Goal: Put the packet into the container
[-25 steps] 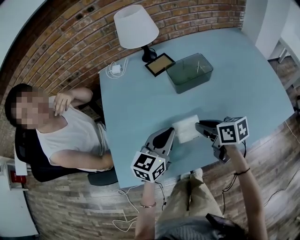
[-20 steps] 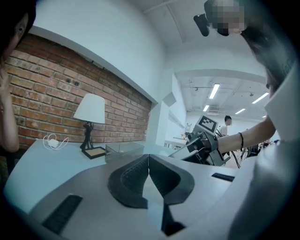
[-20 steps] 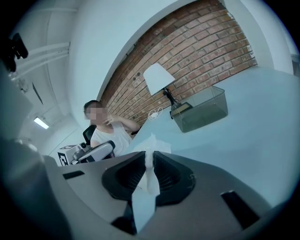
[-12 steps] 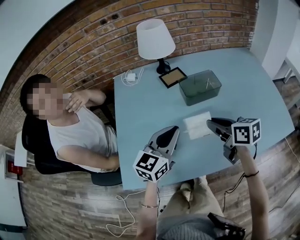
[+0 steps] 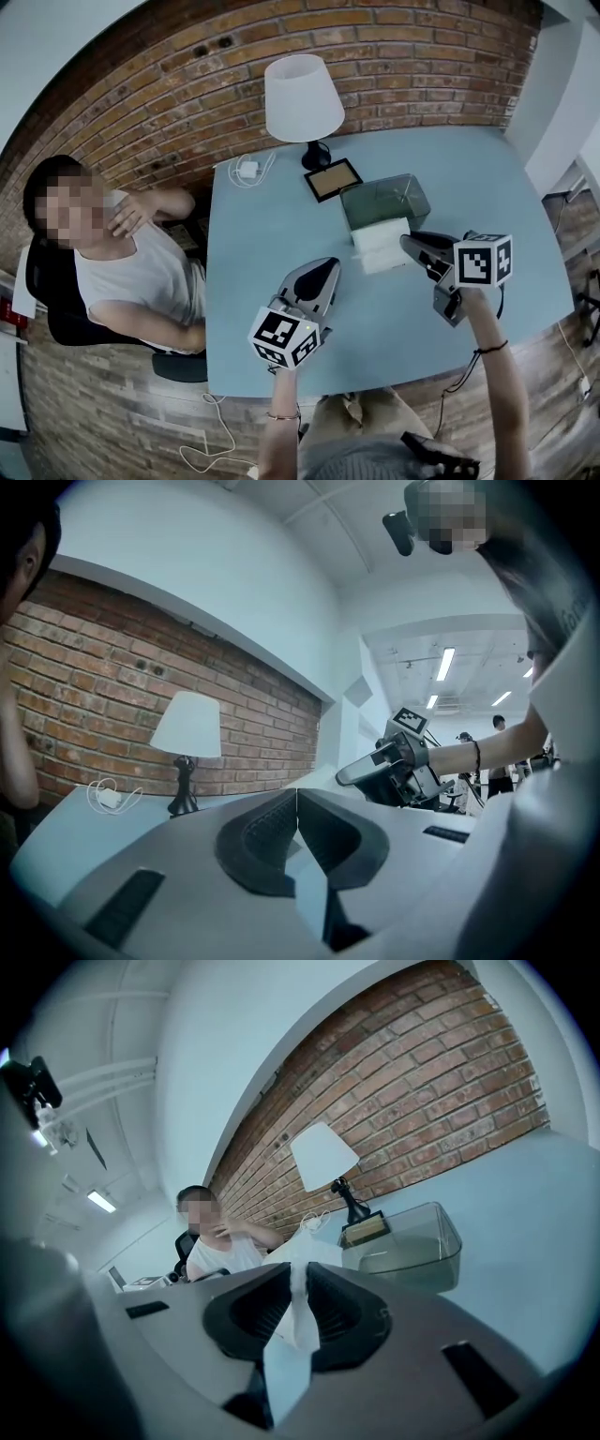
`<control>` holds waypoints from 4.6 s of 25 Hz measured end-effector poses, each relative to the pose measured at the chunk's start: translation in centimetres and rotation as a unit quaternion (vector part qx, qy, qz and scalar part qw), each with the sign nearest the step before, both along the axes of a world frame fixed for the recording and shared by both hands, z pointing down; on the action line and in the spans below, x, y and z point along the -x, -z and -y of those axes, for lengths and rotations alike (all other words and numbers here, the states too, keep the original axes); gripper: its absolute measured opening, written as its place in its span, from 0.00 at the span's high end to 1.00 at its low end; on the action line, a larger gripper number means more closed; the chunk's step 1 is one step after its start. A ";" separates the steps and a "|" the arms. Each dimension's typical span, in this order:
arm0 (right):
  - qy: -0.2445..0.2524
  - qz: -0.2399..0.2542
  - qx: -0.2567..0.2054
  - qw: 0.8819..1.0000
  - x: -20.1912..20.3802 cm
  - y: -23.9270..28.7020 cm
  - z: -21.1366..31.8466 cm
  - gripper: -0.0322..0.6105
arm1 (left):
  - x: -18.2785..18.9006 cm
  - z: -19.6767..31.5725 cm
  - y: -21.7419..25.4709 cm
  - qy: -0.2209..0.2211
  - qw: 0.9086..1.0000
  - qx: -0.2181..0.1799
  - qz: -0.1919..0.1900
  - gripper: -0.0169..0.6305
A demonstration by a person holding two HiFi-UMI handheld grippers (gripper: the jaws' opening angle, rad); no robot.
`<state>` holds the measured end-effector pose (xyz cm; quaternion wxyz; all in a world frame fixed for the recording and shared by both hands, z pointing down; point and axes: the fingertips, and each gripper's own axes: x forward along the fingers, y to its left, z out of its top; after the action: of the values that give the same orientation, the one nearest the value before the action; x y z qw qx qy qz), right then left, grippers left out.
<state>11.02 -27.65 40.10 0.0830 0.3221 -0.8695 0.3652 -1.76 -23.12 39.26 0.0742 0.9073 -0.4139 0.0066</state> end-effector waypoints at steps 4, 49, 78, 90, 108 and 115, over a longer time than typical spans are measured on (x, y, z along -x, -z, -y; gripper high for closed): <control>0.003 -0.015 -0.005 1.000 -1.5 0.5 4.2 0.84 | -1.2 2.7 0.2 0.011 1.000 0.000 0.001 0.96; 0.070 -0.274 0.108 0.953 0.9 -12.2 16.4 0.84 | -1.9 12.1 -5.6 -0.013 0.997 0.074 0.000 0.96; 0.082 -0.271 0.013 0.959 0.3 -9.9 15.1 0.76 | -3.1 12.4 -5.1 -0.022 0.997 0.068 -0.019 0.96; 0.064 -0.148 -0.099 0.982 4.8 -3.8 10.5 0.93 | -3.1 10.8 -3.0 -0.019 0.998 0.050 -0.016 0.96; 0.052 -0.046 -0.233 0.970 5.3 3.8 0.3 0.93 | -5.1 3.3 2.8 -0.042 0.999 -0.009 0.023 0.96; 0.060 -0.040 -0.256 0.964 4.4 4.9 -3.3 0.93 | -6.4 0.1 3.8 -0.057 0.998 -0.022 0.026 0.96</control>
<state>6.65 -24.36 35.15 0.0547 0.2944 -0.9476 0.1115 4.59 -23.23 35.43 0.0430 0.9304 -0.3632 0.0252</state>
